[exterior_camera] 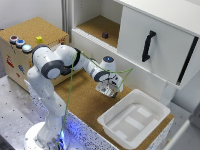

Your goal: Place the pink block on the table

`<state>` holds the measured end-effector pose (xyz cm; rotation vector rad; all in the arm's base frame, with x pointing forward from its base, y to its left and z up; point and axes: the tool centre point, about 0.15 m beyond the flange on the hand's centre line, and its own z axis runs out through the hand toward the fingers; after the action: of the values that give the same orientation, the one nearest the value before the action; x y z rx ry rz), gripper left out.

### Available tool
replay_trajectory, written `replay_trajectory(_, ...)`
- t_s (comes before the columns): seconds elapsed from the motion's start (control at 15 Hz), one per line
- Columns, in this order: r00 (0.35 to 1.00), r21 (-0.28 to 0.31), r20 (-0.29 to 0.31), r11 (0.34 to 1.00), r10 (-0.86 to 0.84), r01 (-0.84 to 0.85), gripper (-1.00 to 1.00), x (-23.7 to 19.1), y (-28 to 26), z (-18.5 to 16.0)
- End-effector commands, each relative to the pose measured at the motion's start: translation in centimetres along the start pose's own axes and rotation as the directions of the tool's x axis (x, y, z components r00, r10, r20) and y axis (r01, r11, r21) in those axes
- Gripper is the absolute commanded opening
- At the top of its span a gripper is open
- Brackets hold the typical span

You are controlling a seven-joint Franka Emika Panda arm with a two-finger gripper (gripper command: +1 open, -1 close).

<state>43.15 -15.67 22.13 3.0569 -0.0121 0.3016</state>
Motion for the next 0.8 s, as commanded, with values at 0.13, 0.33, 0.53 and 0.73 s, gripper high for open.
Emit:
replay_trajectory(0.13, 0.995, 0.046, -0.080, 0.997, 0.060, -0.056, 1.00, -2.4, -0.9, -6.2)
replay_trajectory(0.33, 0.993, 0.087, -0.110, 0.996, 0.041, -0.032, 1.00, -2.4, -1.9, -8.9)
replay_trajectory(0.53, 0.992, 0.158, -0.127, 0.987, 0.006, 0.015, 1.00, -2.0, -3.8, -11.9)
replay_trajectory(0.73, 0.986, 0.198, -0.143, 0.974, -0.085, 0.113, 1.00, -1.6, -7.0, -14.6)
